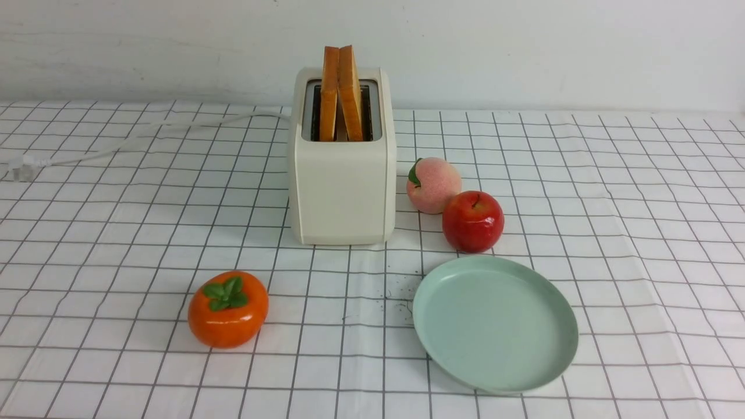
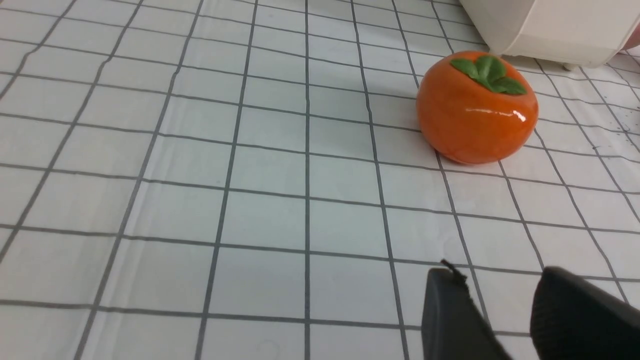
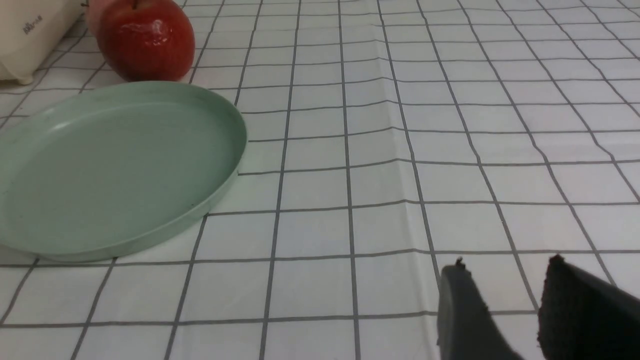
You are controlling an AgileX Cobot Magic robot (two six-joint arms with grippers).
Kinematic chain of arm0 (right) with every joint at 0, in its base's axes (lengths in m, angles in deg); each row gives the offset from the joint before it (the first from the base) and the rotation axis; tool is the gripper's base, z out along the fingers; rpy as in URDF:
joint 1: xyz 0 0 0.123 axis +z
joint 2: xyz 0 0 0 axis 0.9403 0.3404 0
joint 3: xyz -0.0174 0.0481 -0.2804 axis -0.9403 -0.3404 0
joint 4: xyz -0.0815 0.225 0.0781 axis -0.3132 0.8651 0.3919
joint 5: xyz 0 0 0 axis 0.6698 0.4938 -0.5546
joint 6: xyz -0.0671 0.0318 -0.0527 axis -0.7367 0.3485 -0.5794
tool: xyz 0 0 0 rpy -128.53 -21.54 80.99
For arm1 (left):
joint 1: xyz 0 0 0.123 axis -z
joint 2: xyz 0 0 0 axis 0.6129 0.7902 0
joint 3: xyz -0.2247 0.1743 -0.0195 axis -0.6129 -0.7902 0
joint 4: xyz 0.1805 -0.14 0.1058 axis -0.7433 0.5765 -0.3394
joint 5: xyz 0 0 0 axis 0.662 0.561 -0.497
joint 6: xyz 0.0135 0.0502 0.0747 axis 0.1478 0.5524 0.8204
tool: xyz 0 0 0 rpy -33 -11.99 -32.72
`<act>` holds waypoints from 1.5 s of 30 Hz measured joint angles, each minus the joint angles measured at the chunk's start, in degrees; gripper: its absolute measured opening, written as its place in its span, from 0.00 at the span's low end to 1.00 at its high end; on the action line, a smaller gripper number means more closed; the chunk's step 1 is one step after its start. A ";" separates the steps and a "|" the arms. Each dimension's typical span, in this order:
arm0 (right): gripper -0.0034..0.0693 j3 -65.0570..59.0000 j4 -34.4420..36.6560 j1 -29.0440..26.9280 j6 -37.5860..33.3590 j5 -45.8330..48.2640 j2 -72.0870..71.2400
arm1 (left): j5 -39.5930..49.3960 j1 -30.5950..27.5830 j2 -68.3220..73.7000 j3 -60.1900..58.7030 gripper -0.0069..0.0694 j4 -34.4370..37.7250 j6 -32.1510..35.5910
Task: Take toasted bread from bread machine on white checkered table place on plate.
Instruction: 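Reach for a toast slice standing in the toaster with the left gripper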
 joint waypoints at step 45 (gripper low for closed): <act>0.38 0.00 0.00 0.00 0.00 0.00 0.00 | 23.49 5.16 70.98 66.35 0.07 16.68 5.20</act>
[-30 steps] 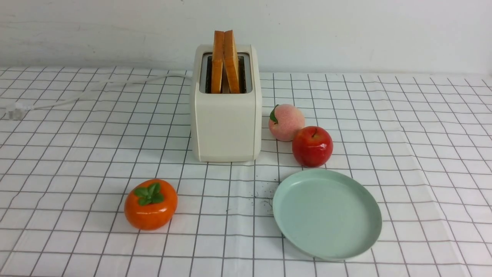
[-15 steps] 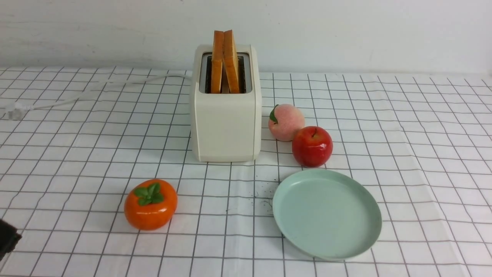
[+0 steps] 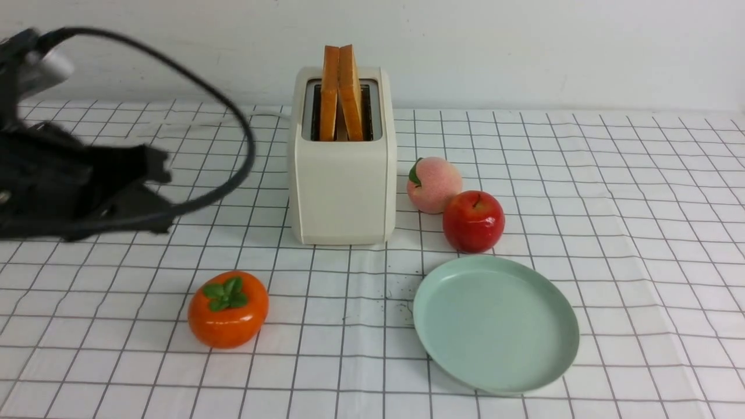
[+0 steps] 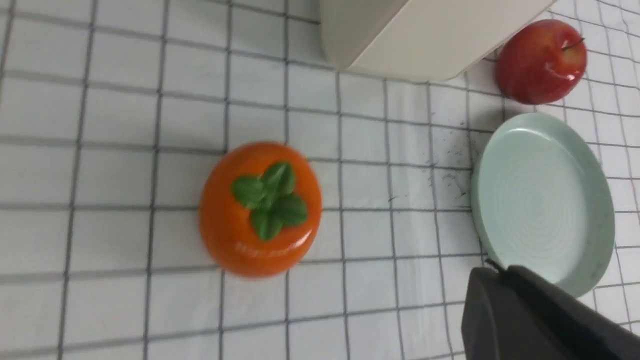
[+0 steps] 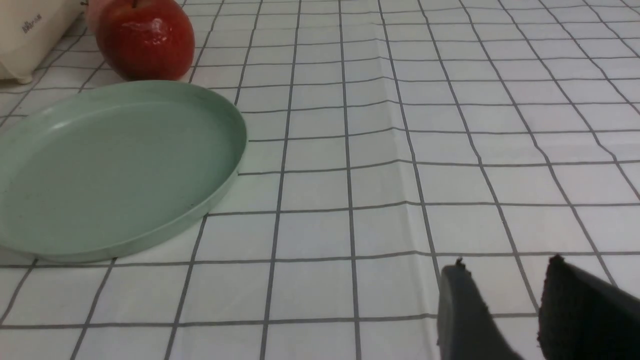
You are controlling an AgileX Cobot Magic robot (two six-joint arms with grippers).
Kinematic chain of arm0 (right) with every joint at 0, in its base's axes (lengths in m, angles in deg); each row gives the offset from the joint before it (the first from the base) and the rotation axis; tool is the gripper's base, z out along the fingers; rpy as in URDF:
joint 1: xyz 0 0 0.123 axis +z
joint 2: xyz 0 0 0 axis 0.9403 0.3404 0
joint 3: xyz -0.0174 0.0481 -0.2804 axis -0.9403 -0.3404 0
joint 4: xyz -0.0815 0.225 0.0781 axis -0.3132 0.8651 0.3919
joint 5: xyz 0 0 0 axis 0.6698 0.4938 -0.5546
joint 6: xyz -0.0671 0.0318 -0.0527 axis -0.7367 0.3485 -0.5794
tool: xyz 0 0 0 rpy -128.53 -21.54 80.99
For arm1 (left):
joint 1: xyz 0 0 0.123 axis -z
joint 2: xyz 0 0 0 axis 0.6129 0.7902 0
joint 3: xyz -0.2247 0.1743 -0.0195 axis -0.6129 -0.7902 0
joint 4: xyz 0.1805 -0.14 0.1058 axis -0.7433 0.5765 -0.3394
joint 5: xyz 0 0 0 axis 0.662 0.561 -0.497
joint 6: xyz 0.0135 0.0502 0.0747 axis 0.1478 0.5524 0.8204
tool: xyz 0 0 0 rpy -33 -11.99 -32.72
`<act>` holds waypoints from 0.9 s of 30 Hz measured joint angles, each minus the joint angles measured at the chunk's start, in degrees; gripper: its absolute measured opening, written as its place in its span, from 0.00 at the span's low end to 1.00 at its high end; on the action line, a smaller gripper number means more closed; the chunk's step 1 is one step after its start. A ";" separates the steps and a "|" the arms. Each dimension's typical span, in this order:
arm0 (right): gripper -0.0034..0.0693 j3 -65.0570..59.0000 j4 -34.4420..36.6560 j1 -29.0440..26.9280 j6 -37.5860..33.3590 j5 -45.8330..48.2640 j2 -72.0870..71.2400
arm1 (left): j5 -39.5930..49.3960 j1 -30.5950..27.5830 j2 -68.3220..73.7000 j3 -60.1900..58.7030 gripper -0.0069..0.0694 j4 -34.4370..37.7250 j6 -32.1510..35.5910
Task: Take toasted bread from bread machine on white checkered table place on plate.
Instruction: 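Reach for a toast slice standing in the toaster with the left gripper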
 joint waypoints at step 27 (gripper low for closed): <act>0.38 0.00 0.00 0.00 0.00 0.00 0.00 | -20.13 11.33 32.19 25.85 0.63 -15.63 -1.12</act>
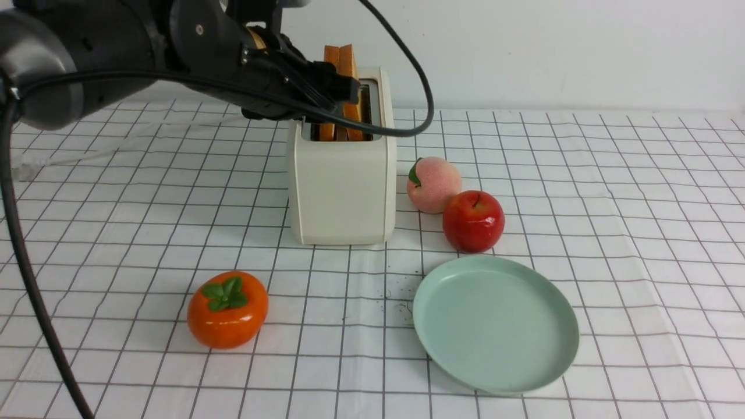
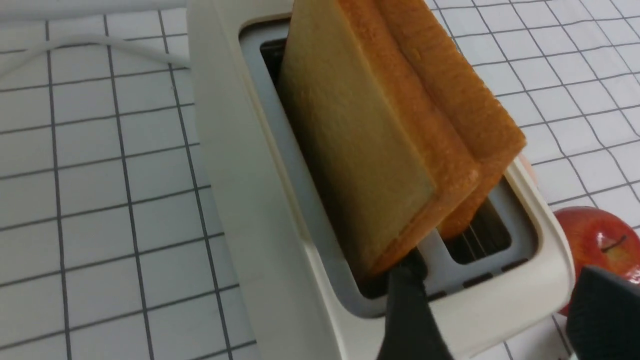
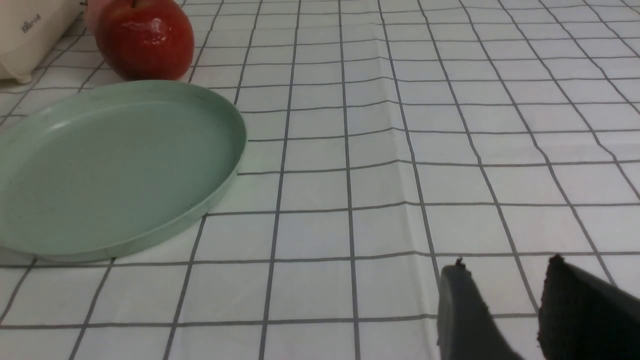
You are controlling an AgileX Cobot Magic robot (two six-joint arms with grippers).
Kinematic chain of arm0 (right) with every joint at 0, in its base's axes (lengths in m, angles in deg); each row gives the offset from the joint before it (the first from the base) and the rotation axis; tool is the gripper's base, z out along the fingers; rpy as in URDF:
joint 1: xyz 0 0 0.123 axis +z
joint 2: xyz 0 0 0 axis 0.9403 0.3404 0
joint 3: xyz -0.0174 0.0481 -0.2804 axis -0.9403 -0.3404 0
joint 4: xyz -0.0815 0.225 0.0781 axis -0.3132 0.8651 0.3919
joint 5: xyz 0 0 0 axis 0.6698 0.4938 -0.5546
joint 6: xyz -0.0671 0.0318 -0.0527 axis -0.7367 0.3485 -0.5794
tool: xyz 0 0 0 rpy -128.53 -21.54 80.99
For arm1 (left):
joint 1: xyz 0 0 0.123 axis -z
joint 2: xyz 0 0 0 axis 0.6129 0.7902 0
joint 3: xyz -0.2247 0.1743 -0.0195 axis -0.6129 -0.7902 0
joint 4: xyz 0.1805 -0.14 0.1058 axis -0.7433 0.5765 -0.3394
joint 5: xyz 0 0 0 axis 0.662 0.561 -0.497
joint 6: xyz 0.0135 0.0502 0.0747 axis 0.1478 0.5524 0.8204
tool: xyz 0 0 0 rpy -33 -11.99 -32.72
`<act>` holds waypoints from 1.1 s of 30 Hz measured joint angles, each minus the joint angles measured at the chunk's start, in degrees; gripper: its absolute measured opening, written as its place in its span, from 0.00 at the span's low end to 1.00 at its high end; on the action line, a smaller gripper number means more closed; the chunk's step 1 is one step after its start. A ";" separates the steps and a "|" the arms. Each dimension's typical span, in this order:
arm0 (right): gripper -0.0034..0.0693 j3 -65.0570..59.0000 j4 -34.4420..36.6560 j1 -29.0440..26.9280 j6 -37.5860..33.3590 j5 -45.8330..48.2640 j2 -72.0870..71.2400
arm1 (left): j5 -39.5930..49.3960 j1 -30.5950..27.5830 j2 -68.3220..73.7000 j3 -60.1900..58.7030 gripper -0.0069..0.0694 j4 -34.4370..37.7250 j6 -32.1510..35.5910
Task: Take toasted bread from bread machine on white checkered table place on plate.
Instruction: 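Reach for a toast slice standing in the toaster with the left gripper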
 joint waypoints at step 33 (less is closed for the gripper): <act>0.38 0.00 -0.02 0.00 0.00 0.00 0.00 | -18.02 -0.07 7.52 0.36 0.49 -10.33 1.38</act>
